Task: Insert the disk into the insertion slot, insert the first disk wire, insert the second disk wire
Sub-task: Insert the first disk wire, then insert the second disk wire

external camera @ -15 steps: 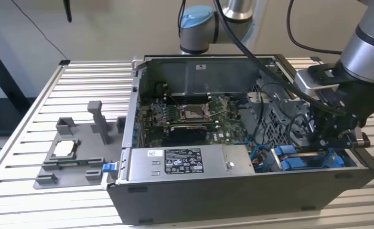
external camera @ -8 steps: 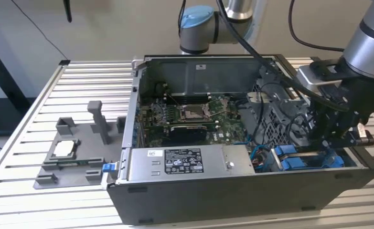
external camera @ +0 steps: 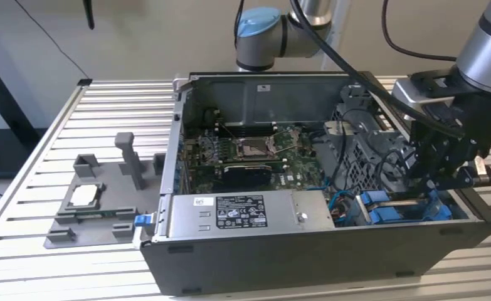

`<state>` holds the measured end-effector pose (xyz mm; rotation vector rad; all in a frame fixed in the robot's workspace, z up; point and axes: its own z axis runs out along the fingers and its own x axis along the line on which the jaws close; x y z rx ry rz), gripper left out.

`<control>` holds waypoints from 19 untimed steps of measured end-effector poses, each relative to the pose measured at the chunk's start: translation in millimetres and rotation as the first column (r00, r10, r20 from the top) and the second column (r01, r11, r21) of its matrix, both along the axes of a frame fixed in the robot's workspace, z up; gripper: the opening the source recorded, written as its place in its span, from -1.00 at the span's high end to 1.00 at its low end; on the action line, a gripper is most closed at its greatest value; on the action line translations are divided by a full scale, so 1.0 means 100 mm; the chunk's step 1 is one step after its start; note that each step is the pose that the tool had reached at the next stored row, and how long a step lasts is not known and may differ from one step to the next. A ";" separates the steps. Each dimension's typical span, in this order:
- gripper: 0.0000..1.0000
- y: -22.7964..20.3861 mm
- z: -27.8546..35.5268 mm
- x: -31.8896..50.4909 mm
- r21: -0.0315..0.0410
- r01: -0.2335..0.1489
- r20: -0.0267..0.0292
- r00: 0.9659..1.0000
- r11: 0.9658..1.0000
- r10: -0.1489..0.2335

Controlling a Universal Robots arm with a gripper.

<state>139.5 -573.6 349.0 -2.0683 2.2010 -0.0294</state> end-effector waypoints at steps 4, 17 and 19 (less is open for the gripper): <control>0.35 0.000 0.000 0.000 0.000 0.000 0.000 1.000 1.000 0.000; 0.35 0.002 0.110 0.009 0.029 0.001 -0.027 1.000 1.000 0.000; 0.35 0.017 0.109 0.009 0.029 0.001 -0.027 1.000 1.000 0.000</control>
